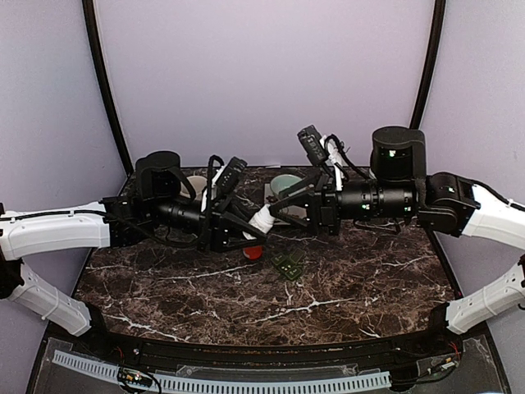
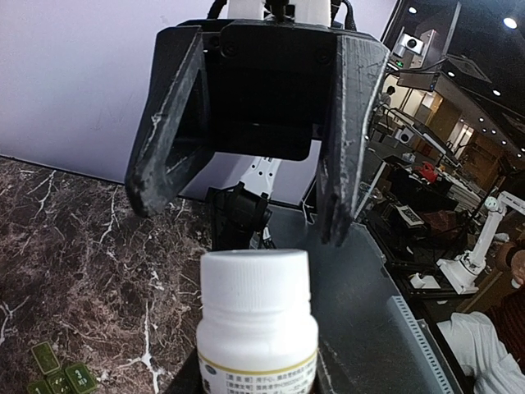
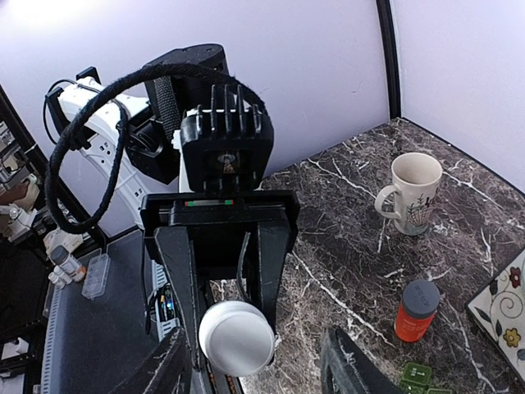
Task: Sort the pills into containers
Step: Screw the lid of the pill bottle onto the pill bottle.
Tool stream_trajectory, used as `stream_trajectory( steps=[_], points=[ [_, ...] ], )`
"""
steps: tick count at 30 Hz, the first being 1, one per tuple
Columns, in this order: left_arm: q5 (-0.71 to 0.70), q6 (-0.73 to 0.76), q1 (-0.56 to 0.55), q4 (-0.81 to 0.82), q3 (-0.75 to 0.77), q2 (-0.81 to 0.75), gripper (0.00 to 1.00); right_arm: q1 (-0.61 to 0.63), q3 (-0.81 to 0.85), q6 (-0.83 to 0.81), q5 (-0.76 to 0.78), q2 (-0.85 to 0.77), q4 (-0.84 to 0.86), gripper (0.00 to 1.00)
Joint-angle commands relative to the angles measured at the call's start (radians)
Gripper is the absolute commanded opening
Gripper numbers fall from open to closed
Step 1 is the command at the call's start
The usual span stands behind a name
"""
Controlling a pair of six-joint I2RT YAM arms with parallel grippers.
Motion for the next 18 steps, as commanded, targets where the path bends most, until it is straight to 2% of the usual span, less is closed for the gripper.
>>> stream_trajectory(
  steps=[1, 12, 15, 18],
  points=[
    [0.041, -0.001, 0.007, -0.004, 0.031, -0.001, 0.00, -0.017, 0.002, 0.026, -0.058, 0.016, 0.067, 0.54],
    [0.053, 0.002, 0.008, -0.001, 0.048, 0.018, 0.00, -0.022, 0.004, 0.049, -0.109, 0.041, 0.068, 0.49],
    [0.054, 0.002, 0.009, 0.001, 0.050, 0.021, 0.00, -0.024, 0.002, 0.054, -0.112, 0.042, 0.069, 0.40],
    [0.056, 0.003, 0.009, 0.000, 0.049, 0.022, 0.00, -0.027, 0.001, 0.064, -0.126, 0.046, 0.073, 0.24]
  ],
)
